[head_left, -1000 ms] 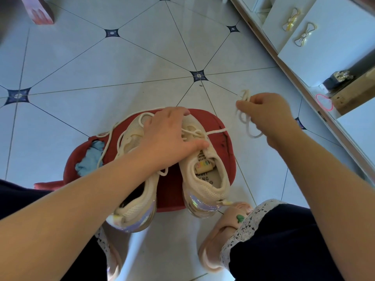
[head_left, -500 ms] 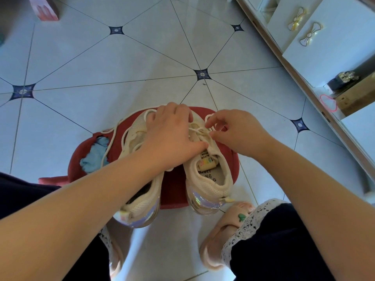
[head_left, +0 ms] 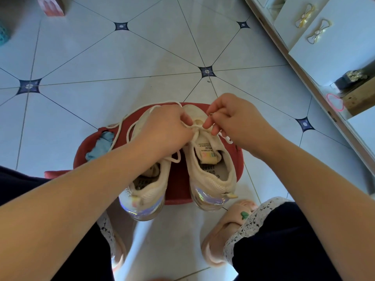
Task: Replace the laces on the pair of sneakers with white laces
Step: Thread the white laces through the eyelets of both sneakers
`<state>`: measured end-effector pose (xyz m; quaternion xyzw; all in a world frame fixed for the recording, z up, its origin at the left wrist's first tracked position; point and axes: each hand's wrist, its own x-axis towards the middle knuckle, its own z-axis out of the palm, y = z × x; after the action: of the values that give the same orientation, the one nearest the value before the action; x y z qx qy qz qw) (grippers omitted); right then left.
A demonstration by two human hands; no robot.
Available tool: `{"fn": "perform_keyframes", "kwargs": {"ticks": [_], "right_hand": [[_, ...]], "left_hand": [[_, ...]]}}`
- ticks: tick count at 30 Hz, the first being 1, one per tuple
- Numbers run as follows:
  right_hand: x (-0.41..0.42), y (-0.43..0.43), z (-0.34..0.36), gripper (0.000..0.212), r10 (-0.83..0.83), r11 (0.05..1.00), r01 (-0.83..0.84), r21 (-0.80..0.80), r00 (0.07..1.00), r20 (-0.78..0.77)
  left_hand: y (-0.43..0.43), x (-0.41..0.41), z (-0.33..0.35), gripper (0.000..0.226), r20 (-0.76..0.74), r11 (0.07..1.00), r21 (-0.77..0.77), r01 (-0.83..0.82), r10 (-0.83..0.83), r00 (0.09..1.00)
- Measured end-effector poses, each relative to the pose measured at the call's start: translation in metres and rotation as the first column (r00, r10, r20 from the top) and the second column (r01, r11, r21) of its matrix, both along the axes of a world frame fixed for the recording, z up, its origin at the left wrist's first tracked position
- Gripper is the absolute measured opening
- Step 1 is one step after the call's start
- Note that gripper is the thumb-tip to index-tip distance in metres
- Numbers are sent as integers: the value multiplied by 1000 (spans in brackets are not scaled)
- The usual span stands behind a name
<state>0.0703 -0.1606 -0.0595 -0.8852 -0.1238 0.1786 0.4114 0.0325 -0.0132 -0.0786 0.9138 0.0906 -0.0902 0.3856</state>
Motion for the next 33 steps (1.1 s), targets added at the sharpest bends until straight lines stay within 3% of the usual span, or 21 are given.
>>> {"fn": "perform_keyframes", "kwargs": {"ticks": [7,18,24,33], "right_hand": [[-12,7,-12,23,-16,1000,18,-20,994,106],[-20,8,-21,23,-70,996,61,64,985,156],[-16,6,-22,20,16,999,-13,-30,993,119],[-14,5,-28,25,4,1000,-5,16,998,70]], "left_hand": [[5,-4,1,18,-97,955,-259,-142,120,988],[3,-3,-1,22,-74,967,-183,-177,166,983],[3,-5,-5,25,-47,954,-172,-246,241,969],[2,-7,-4,26,-81,914,-272,-302,291,953]]}}
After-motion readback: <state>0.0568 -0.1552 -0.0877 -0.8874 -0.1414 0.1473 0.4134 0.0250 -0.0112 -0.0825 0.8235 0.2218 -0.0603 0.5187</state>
